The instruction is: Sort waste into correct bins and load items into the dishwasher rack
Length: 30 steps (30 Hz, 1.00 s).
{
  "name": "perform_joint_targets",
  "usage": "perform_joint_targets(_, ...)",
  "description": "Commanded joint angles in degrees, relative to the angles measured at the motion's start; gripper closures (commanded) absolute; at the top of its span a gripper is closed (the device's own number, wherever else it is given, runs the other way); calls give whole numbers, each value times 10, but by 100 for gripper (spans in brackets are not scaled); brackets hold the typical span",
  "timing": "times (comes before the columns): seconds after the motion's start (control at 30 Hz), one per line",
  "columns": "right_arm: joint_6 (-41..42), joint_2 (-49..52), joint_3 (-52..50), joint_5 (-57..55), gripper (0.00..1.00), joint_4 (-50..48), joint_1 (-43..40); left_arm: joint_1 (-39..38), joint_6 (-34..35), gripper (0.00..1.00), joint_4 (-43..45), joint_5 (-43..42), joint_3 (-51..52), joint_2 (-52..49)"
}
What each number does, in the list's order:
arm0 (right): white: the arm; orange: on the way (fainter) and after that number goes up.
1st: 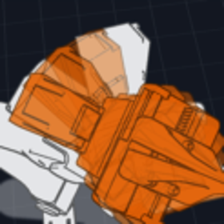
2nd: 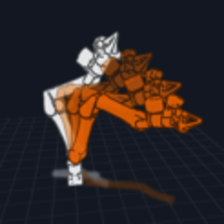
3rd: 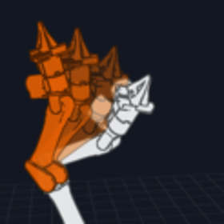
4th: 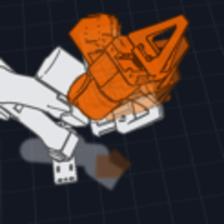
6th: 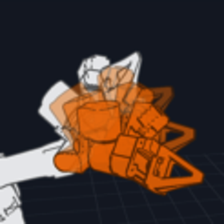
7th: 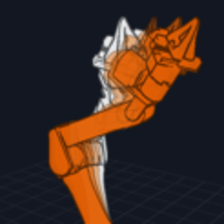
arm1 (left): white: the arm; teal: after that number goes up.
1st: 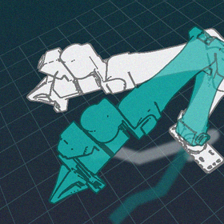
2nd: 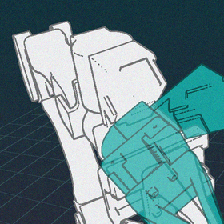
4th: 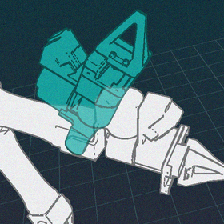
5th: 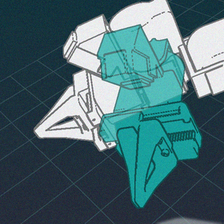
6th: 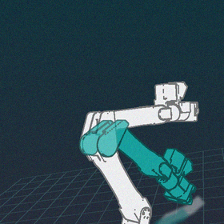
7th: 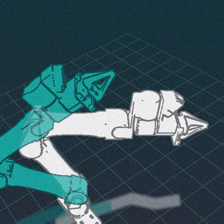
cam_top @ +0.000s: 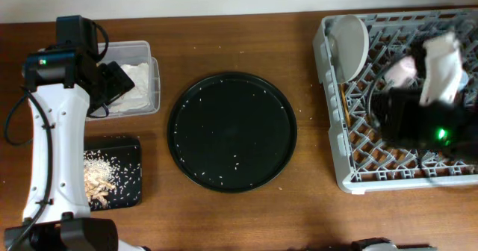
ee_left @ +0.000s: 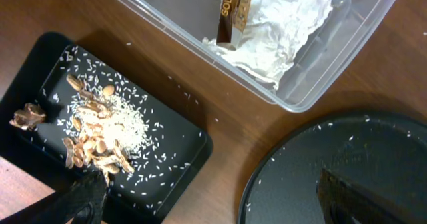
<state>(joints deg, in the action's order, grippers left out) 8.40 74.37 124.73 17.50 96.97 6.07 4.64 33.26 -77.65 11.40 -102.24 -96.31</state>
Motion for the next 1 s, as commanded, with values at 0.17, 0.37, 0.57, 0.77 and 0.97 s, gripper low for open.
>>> perform_joint_targets(0.17,-5,-56,-105,-23,2,3,7,1,-1,1,0,4,-1,8)
perform_joint_targets(0.37,-5,-10,-105,-34,2,3,7,1,-1,1,0,4,-1,8)
perform_joint_targets(0.57,-7,-76,-115,-82,2,-7,6,1,-1,1,0,4,-1,8)
perform_joint_targets(0.77,-7,-421,-474,-94,2,-243,-5,1,-1,1,0,4,-1,8)
perform_joint_targets(0.97,-7,-634,-846,-113,2,-410,-43,1,-1,1,0,4,-1,8)
